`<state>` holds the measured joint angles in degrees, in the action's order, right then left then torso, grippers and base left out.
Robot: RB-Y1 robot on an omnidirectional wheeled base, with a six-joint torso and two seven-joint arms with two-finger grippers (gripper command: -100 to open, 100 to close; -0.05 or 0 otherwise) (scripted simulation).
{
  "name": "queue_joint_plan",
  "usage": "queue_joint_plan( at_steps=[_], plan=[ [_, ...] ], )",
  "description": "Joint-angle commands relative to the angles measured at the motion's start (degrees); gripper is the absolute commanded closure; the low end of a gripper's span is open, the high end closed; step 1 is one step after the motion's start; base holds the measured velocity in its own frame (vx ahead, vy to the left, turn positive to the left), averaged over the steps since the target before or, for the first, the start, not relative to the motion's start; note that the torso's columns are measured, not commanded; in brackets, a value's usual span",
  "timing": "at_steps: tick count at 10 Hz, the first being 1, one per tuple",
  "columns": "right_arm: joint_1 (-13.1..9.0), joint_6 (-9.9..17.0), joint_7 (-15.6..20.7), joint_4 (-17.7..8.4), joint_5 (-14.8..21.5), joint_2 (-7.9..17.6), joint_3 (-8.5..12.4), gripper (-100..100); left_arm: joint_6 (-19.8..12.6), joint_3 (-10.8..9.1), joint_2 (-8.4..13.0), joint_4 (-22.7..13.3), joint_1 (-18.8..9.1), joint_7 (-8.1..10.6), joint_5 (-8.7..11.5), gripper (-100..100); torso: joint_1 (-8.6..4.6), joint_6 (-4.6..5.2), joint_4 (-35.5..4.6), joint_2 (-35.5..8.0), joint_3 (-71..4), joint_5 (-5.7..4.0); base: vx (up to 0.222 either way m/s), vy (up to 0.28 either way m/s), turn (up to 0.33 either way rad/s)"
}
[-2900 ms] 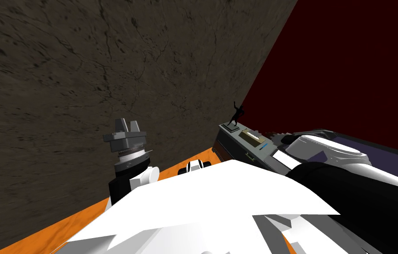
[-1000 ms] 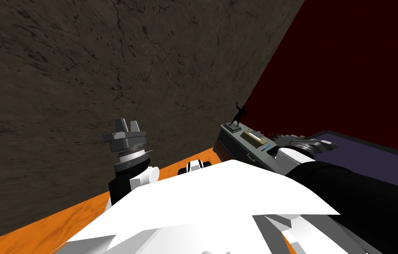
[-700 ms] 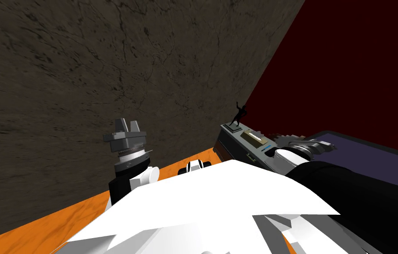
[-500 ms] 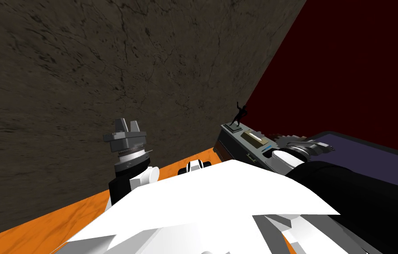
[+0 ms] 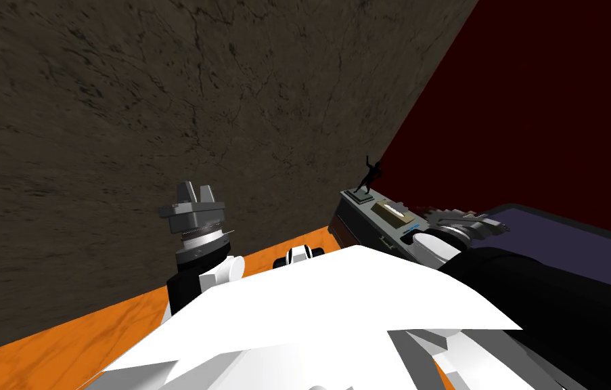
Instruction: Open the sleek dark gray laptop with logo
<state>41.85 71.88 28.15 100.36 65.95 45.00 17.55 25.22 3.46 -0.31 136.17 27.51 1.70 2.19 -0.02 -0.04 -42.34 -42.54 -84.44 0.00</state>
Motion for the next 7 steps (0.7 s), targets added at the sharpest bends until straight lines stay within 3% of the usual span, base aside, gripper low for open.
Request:
queue_joint_plan(
  at_steps=[1, 3, 7],
  plan=[
    [1.55, -0.32, 1.75, 0.20, 2.04, 2.09, -1.17, -100, 0.00, 0.00, 0.00, 0.00, -0.01, 0.00, 0.00, 0, -0.07, 0.05, -0.06, -0.17, 0.13, -0.02, -0.213, -0.051, 0.206],
    [2.98, -0.51, 3.31, 0.43, 3.93, 3.97, -2.27, -100, -0.01, -0.01, 0.00, -0.01, -0.01, 0.00, 0.00, 0, -0.05, 0.07, 0.01, 0.10, -0.03, -0.03, -0.204, -0.033, 0.180],
    [6.56, -0.91, 7.40, 1.17, 8.47, 8.57, -4.92, -100, 0.00, 0.00, 0.00, 0.00, -0.01, 0.00, 0.00, 0, 0.12, 0.04, 0.07, 0.29, -0.16, 0.03, -0.216, 0.014, 0.293]
  ],
)
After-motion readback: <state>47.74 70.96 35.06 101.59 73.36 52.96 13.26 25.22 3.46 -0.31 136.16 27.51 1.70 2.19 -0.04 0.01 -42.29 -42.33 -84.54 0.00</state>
